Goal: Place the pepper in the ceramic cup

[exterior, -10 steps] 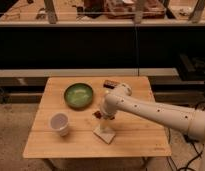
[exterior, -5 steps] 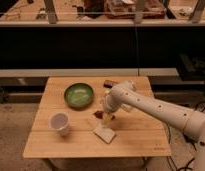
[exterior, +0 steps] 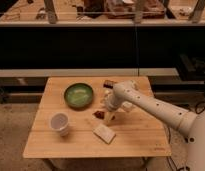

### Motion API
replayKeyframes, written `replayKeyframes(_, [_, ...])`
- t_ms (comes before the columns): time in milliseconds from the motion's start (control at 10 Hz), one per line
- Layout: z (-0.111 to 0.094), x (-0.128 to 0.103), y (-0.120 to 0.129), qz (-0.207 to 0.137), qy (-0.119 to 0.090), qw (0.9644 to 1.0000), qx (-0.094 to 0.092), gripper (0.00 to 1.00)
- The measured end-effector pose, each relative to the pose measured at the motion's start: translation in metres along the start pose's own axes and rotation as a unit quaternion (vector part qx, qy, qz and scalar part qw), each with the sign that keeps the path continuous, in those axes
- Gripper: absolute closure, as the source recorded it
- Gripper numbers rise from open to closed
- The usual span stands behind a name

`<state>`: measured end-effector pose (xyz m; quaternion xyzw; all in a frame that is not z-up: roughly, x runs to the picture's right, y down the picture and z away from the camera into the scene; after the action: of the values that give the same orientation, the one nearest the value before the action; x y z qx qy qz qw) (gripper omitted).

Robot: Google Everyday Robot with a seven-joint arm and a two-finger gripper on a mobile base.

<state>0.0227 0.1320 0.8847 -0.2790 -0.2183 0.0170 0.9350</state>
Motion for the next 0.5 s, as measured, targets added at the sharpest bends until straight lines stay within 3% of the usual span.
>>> replayKeyframes(500, [0.002, 0.026, 0.001, 0.008, -0.005, 1.0000, 0.004, 0.20])
